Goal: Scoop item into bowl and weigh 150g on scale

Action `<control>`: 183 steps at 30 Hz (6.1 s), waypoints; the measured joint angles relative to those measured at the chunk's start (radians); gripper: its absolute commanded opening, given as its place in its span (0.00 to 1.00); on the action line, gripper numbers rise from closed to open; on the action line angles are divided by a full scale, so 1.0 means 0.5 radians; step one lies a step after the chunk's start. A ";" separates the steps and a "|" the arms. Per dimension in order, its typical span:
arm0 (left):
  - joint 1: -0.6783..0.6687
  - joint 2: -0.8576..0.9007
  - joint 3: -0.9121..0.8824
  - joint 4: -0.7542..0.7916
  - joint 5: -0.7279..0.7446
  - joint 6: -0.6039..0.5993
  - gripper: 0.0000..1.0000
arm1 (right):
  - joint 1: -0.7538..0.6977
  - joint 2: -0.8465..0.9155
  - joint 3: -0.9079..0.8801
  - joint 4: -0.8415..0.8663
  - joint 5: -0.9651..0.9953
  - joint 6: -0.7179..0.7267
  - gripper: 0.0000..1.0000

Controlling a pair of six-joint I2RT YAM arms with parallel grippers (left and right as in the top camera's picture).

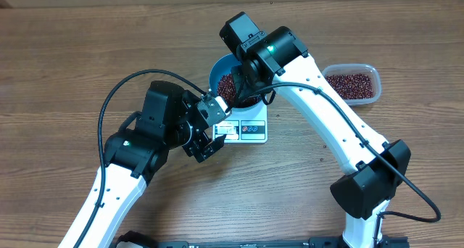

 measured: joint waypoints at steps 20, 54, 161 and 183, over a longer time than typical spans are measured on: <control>0.000 0.000 0.000 0.000 0.000 0.000 1.00 | -0.001 0.000 0.000 -0.005 0.024 0.000 0.04; 0.000 0.000 0.000 0.000 0.000 0.000 0.99 | 0.000 0.000 0.000 -0.055 0.047 -0.015 0.04; 0.000 0.000 0.000 0.000 0.000 0.000 0.99 | 0.015 0.000 0.000 -0.055 0.180 -0.081 0.04; 0.000 0.000 0.000 0.000 0.000 0.000 0.99 | 0.034 0.000 0.000 -0.073 0.227 -0.090 0.04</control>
